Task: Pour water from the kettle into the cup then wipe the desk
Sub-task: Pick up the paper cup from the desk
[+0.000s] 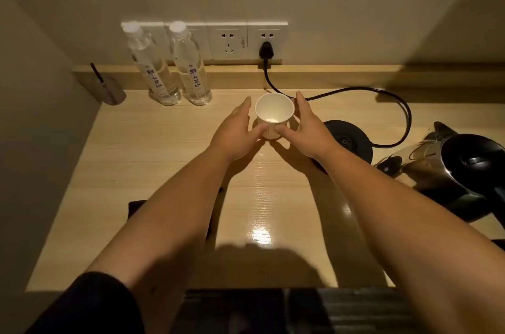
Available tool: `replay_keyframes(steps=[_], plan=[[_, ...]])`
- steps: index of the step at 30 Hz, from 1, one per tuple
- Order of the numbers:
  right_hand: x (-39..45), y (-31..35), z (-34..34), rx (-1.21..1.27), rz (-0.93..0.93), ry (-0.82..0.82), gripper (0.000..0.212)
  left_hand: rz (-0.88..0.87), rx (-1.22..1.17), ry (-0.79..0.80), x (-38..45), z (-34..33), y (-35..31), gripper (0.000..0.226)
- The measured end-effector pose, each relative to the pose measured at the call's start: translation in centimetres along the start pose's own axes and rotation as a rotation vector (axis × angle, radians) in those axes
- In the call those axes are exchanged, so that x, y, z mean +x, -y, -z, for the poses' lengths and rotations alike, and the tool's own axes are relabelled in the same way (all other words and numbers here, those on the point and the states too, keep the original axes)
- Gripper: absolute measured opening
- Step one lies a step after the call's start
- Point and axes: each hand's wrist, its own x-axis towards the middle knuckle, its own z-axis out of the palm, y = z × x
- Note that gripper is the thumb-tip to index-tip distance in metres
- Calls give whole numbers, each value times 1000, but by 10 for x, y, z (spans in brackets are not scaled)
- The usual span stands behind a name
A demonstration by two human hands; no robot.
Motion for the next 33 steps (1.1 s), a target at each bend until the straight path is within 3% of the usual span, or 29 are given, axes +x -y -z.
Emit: replay_keyframes(steps=[4, 11, 23, 33], plan=[[8, -8, 0, 20, 21, 10, 78, -61, -149, 9, 0, -4, -5, 59], [-23, -11, 8, 32, 58, 35, 70, -15, -207, -34, -39, -11, -25, 56], [-165, -20, 7, -4, 49, 125, 69, 116, -206, -4, -189, -40, -67, 58], [-207, -34, -11, -47, -6, 94, 73, 100, -185, 38, -227, -58, -57, 58]])
